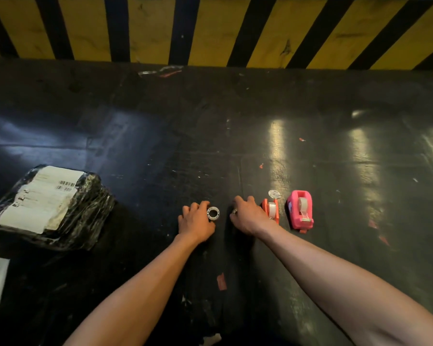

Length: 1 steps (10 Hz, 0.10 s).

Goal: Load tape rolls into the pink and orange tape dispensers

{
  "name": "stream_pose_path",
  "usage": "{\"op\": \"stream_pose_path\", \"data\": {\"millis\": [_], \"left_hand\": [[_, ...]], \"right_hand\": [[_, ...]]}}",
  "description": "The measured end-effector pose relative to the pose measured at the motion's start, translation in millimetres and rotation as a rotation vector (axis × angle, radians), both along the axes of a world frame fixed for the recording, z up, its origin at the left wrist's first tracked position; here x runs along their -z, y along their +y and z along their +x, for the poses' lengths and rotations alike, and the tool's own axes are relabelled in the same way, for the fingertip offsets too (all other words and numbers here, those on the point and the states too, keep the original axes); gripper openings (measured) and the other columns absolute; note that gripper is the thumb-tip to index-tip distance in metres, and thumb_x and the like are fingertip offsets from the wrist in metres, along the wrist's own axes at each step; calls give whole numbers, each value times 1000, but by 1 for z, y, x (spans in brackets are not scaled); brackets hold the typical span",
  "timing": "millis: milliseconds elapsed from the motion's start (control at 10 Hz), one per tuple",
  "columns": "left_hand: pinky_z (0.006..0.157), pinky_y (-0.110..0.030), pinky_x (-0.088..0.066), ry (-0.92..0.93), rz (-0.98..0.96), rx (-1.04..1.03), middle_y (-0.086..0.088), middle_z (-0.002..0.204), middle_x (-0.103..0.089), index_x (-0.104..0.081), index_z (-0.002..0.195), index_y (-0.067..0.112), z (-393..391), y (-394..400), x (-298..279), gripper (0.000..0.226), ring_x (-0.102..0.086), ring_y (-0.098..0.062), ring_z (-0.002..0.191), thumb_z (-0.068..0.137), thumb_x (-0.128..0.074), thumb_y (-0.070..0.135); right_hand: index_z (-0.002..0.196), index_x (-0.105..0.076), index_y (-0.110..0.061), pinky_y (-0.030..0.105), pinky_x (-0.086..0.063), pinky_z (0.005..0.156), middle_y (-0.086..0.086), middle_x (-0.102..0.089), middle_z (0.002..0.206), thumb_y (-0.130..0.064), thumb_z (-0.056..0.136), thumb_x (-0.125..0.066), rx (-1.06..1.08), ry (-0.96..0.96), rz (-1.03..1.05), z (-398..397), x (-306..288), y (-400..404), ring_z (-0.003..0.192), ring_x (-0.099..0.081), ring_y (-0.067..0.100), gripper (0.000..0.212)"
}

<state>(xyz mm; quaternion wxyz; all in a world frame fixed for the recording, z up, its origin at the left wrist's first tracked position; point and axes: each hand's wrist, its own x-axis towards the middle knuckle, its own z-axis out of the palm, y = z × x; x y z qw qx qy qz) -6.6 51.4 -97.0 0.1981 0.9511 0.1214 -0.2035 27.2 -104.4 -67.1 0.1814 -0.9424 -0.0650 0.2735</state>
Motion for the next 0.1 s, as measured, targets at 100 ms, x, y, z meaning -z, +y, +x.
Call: {"op": "stream_pose_path", "data": {"millis": [100], "left_hand": [[114,-53,-36,62,-30,-45,-15,157,-31,-12,159,21,6,-8,-13,89,-32,-37,142,90,-68,22]], "right_hand": [[139,-40,-15,45,-50,90,22,-40,140,-25,95,-52,19,-39,-9,-1,-6,0,118,-56,45,46]]}}
